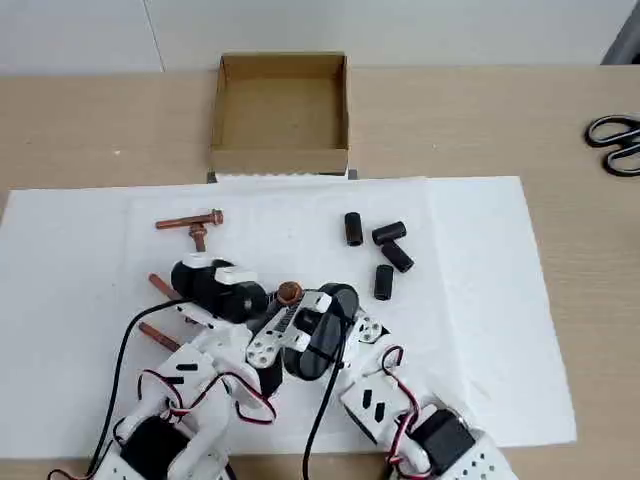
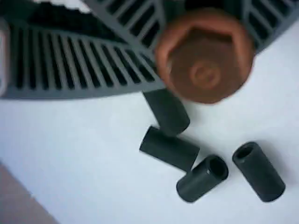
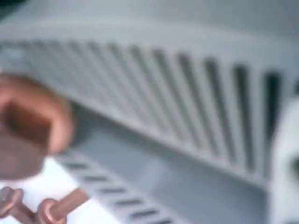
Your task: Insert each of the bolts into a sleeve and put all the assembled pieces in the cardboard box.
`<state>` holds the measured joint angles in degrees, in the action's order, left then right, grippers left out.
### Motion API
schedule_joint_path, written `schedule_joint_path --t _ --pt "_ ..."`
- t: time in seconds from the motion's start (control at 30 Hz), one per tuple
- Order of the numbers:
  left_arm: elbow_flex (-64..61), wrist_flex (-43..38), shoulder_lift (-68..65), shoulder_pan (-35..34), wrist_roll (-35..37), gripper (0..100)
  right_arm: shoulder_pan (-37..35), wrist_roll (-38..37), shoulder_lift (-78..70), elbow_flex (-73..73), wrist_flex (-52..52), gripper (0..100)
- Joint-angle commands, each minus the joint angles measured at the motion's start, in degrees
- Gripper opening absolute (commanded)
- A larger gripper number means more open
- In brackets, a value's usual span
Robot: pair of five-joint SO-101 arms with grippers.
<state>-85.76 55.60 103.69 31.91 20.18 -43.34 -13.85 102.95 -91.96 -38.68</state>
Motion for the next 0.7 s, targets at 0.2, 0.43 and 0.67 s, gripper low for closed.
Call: schedule_joint_path --t 0.2,0.43,0.67 --pt "-0.6 5.1 0.2 0.0 -5.6 1 0.3 -0.5 0.9 3.6 2.6 0.2" --pt "-0.6 5.2 0.2 -0.2 -5.5 7 0.3 -0.5 0.9 3.6 2.3 0.2" --pt "-0.6 5.4 0.2 -0.3 -5.5 23 0.3 -0.5 0.9 3.6 2.3 0.2"
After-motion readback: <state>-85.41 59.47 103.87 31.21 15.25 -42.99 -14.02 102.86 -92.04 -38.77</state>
